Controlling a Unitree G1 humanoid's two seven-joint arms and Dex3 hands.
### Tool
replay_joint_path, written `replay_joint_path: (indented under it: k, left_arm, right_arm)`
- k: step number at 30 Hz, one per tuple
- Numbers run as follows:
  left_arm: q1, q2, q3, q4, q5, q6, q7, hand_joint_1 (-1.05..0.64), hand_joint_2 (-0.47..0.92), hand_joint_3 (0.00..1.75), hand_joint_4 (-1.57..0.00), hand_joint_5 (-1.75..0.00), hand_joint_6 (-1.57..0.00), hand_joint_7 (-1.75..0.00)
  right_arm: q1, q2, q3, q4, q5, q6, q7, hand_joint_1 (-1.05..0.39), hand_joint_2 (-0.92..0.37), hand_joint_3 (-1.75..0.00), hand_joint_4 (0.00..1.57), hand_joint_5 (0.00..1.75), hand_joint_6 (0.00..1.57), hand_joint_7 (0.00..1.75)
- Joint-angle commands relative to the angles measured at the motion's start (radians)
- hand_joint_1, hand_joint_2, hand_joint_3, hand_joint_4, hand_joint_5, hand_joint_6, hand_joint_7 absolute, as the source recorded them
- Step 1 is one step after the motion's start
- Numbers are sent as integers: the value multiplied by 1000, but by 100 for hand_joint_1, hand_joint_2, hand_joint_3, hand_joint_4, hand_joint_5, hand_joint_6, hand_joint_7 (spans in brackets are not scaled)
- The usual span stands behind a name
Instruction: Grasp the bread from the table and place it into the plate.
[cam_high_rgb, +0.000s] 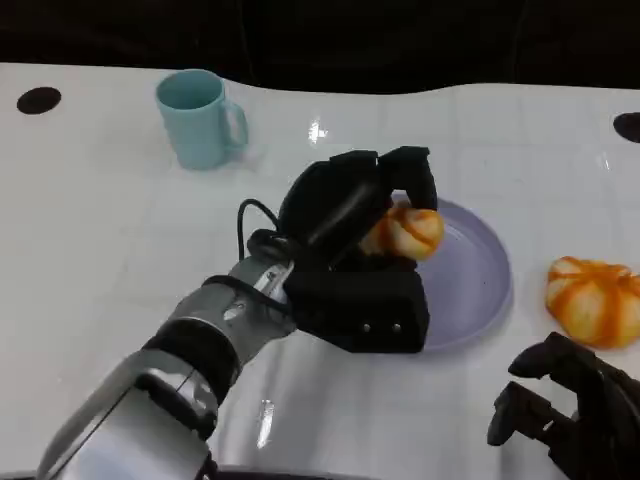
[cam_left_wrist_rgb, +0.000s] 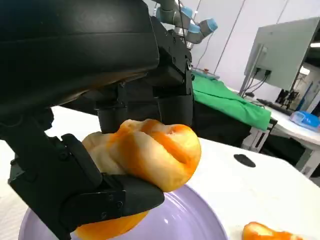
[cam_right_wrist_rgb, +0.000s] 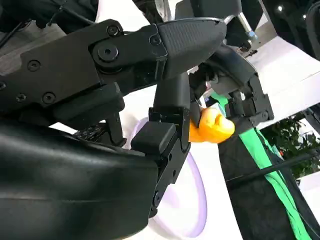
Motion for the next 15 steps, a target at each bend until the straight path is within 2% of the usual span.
replay_joint_path:
  k: [1, 4, 5, 7, 9, 10, 12, 14, 15]
  left_arm:
    - [-45, -6, -18, 24, 16, 32, -23, -17, 51, 123, -88, -175, -70, -175]
    - [-54, -9, -22, 29, 17, 49, -52, -19, 55, 115, -86, -175, -69, -175]
    - [-57, -10, -20, 31, 9, 55, -83, -20, 57, 109, -80, -170, -69, -161]
    - [-67, -10, -14, 34, -10, 69, -179, -23, 69, 84, -69, -153, -64, -132]
    - [-78, -4, -20, 33, -13, 82, -258, -29, 85, 51, -54, -123, -52, -93]
    - [-81, 0, -25, 31, -10, 81, -280, -32, 89, 42, -47, -109, -47, -70]
    - [-84, 4, -28, 29, -11, 85, -320, -36, 91, 35, -37, -94, -42, -48]
    - [-88, 5, -31, 27, -10, 102, -359, -50, 92, 33, -21, -67, -31, -27]
    - [-91, 7, -37, 24, -3, 110, -370, -57, 92, 35, -15, -61, -26, -21]
  right_arm:
    - [6, -4, -10, -8, 2, -11, 2, -54, -92, -19, 71, 155, 78, 107]
    - [7, -3, -8, -11, -2, -16, 2, -54, -92, -19, 71, 156, 77, 107]
    - [9, -2, -5, -13, -7, -22, 1, -54, -92, -20, 71, 156, 77, 108]
    - [10, -2, -3, -16, -12, -27, 0, -54, -92, -22, 70, 158, 76, 111]
    - [10, -4, -1, -15, -10, -28, 2, -54, -92, -23, 70, 158, 76, 112]
    - [9, -6, -1, -13, -11, -30, 5, -54, -92, -23, 70, 159, 75, 112]
    - [9, -8, 0, -14, -9, -30, 6, -53, -92, -24, 70, 159, 75, 112]
    - [10, -5, -1, -15, -5, -29, 6, -53, -92, -24, 71, 159, 75, 111]
    - [9, -4, -2, -12, -3, -32, 10, -52, -92, -24, 71, 158, 75, 111]
